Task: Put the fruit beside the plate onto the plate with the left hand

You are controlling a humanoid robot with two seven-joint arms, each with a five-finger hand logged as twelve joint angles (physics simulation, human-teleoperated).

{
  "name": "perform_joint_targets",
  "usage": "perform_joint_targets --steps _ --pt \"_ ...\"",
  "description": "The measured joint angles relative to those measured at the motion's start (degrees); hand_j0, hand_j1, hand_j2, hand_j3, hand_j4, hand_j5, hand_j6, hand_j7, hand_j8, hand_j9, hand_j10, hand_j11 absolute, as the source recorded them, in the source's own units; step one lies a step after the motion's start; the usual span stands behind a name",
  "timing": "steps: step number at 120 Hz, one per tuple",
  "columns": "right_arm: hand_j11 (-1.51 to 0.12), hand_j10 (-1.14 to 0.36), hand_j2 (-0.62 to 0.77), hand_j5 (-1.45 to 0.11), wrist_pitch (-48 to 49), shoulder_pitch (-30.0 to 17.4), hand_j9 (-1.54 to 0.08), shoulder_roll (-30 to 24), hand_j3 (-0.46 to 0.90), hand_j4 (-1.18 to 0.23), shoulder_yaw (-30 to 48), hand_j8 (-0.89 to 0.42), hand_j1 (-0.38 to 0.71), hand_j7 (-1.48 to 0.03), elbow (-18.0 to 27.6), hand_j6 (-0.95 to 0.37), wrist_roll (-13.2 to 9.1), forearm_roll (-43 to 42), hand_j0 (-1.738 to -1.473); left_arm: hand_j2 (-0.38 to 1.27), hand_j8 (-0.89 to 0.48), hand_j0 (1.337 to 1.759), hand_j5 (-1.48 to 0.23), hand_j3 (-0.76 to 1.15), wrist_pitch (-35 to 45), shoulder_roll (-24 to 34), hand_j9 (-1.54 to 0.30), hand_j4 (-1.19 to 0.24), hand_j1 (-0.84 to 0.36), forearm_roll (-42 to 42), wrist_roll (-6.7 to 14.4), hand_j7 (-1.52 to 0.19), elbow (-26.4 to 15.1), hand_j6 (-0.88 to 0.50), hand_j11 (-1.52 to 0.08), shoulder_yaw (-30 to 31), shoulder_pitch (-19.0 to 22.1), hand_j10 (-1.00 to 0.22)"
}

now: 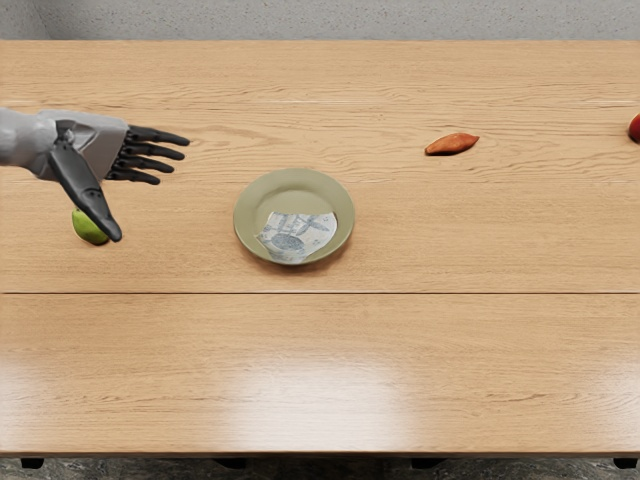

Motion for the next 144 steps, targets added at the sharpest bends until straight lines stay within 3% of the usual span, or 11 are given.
perform_joint_targets --steps 25,43,62,96,144 --pt "0.00 0.00 0.00 0.00 0.0 0.1 0.00 0.0 0.00 0.00 0.2 0.00 -0.35 0.00 0.0 0.00 0.0 0.0 -1.658 0.00 -0.02 1.658 -0.02 0.00 8.0 -2.5 -0.02 -0.02 0.33 18.3 0.0 -0.02 1.5 -0.02 -0.02 0.4 0.6 -0.02" --pt "0.00 0.00 0.00 0.00 0.0 0.1 0.00 0.0 0.00 0.00 0.3 0.00 -0.35 0.00 0.0 0.00 0.0 0.0 -1.658 0.00 -0.02 1.658 -0.02 0.00 16.0 -6.2 -0.02 -0.02 0.33 31.0 0.0 -0.02 1.9 -0.02 -0.02 1.1 5.3 -0.02" --pt "0.00 0.00 0.00 0.00 0.0 0.1 0.00 0.0 0.00 0.00 0.3 0.00 -0.35 0.00 0.0 0.00 0.0 0.0 -1.658 0.00 -0.02 1.658 -0.02 0.00 21.7 -6.9 -0.02 -0.02 0.33 40.1 0.0 -0.02 1.9 -0.02 -0.02 1.6 7.3 -0.02" --pt "0.00 0.00 0.00 0.00 0.0 0.4 0.00 0.0 0.00 0.00 0.4 0.00 -0.35 0.00 0.0 0.00 0.0 0.0 -1.658 0.01 -0.02 1.658 -0.02 0.00 32.3 -9.0 -0.02 -0.02 0.33 48.4 0.0 -0.02 1.6 -0.02 -0.02 7.2 8.8 -0.02" --pt "0.00 0.00 0.00 0.00 0.0 0.5 0.00 0.0 0.00 0.00 0.4 0.00 -0.35 0.00 0.0 0.00 0.0 0.0 -1.658 0.01 -0.03 1.658 -0.03 0.00 40.4 -13.3 -0.03 -0.02 0.33 50.0 0.0 -0.03 5.0 -0.03 -0.02 12.8 8.9 -0.02"
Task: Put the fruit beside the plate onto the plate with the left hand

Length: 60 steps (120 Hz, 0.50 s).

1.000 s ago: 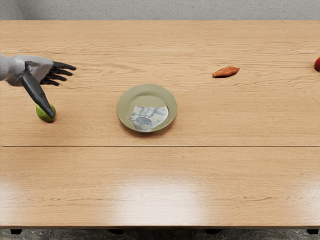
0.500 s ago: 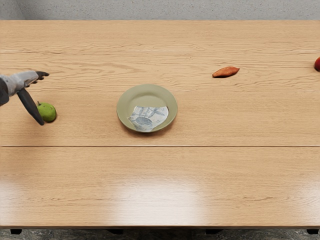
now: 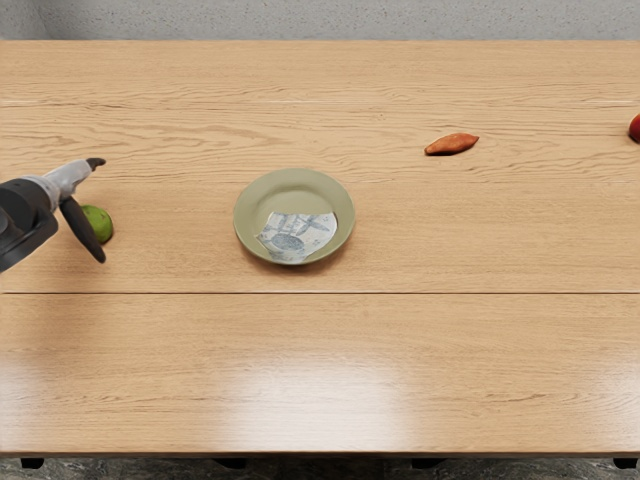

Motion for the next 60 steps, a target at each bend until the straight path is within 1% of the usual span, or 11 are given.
perform_joint_targets --steps 19,33,60 --pt "0.00 0.00 0.00 0.00 0.0 0.2 0.00 0.0 0.00 0.00 -0.1 0.00 -0.35 0.00 0.0 0.00 0.0 0.0 -1.658 0.01 -0.04 1.658 -0.04 0.00 4.9 -0.8 -0.04 -0.03 0.32 -0.3 0.0 -0.04 1.4 -0.04 -0.04 0.3 2.0 -0.03" --pt "0.00 0.00 0.00 0.00 0.0 0.3 0.00 0.0 0.00 0.00 -0.1 0.00 -0.35 0.00 0.0 0.00 0.0 0.0 -1.658 0.01 -0.05 1.658 -0.06 0.00 6.7 -0.5 -0.06 -0.05 0.29 -0.4 0.0 -0.06 1.7 -0.06 -0.06 0.4 2.0 -0.05" --pt "0.00 0.00 0.00 0.00 0.0 0.3 0.00 0.0 0.00 0.00 -0.1 0.00 -0.35 0.00 0.0 0.00 0.0 0.0 -1.658 0.04 -0.17 1.658 -0.21 0.00 7.3 -0.9 -0.21 -0.16 0.16 -1.0 0.0 -0.21 1.8 -0.17 -0.21 0.4 2.1 -0.16"
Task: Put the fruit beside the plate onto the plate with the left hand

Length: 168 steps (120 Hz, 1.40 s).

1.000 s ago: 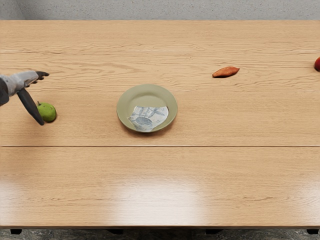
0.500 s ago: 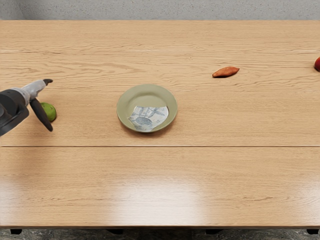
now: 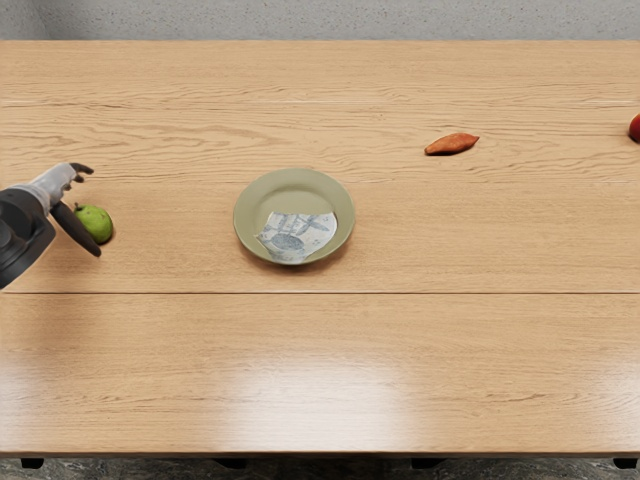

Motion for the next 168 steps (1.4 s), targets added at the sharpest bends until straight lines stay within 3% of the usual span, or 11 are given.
perform_joint_targets --steps 103,141,168 --pt "0.00 0.00 0.00 0.00 0.0 0.3 0.00 0.0 0.00 0.00 -0.2 0.00 -0.35 0.00 0.0 0.00 0.0 0.0 -1.658 0.10 -0.48 1.658 -0.62 0.00 -0.4 -0.1 -0.62 -0.48 -0.22 -3.0 0.0 -0.62 -0.4 -0.48 -0.62 1.2 0.0 -0.48" --pt "0.00 0.00 0.00 0.00 0.0 0.4 0.00 0.0 0.00 0.00 -0.3 0.00 -0.35 0.00 0.0 0.00 0.0 0.0 -1.658 0.23 -0.44 1.656 -0.75 0.00 -1.6 0.2 -0.78 -0.61 -0.32 -3.9 0.0 -0.77 -0.6 -0.47 -0.78 1.1 -0.2 -0.60" --pt "0.00 0.00 0.00 0.00 0.0 0.4 0.00 0.0 0.00 0.00 -0.2 0.00 -0.35 0.00 0.0 0.00 0.0 0.0 -1.658 0.32 -0.44 1.654 -0.88 0.00 -3.0 0.5 -0.89 -0.67 -0.31 -5.7 -0.1 -0.88 -0.8 -0.45 -0.89 0.9 -0.7 -0.66"
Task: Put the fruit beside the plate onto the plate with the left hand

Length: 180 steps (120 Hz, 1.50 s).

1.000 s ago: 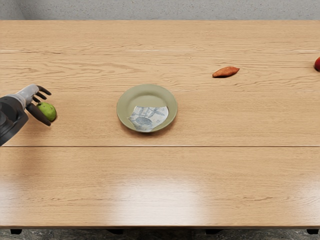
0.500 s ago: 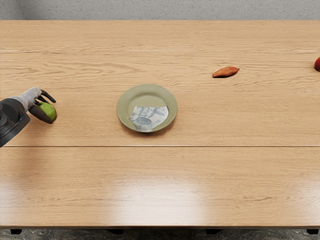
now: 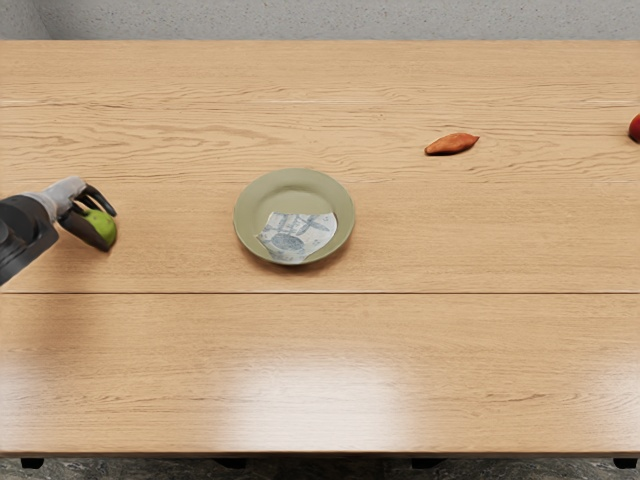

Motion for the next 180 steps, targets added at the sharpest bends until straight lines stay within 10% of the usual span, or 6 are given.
perform_joint_targets --steps 88,180 --pt "0.00 0.00 0.00 0.00 0.1 1.2 0.00 0.0 0.00 0.00 0.0 0.00 -0.35 0.00 0.0 0.00 -0.5 0.0 -1.658 0.43 -0.37 1.653 -1.12 0.00 -13.4 -0.6 -1.04 -0.66 -0.36 -10.4 0.0 -1.06 -0.8 -0.35 -1.04 -0.7 -12.6 -0.75" --pt "0.00 0.00 0.00 0.00 0.1 1.0 0.00 0.0 0.00 0.00 -0.2 0.00 -0.35 0.00 0.0 0.00 -0.5 0.0 -1.658 0.59 -0.27 1.649 -1.29 0.00 -27.7 -15.8 -1.12 -0.58 -0.48 -18.5 0.1 -1.17 4.8 -0.22 -1.12 -9.1 -15.9 -0.84"
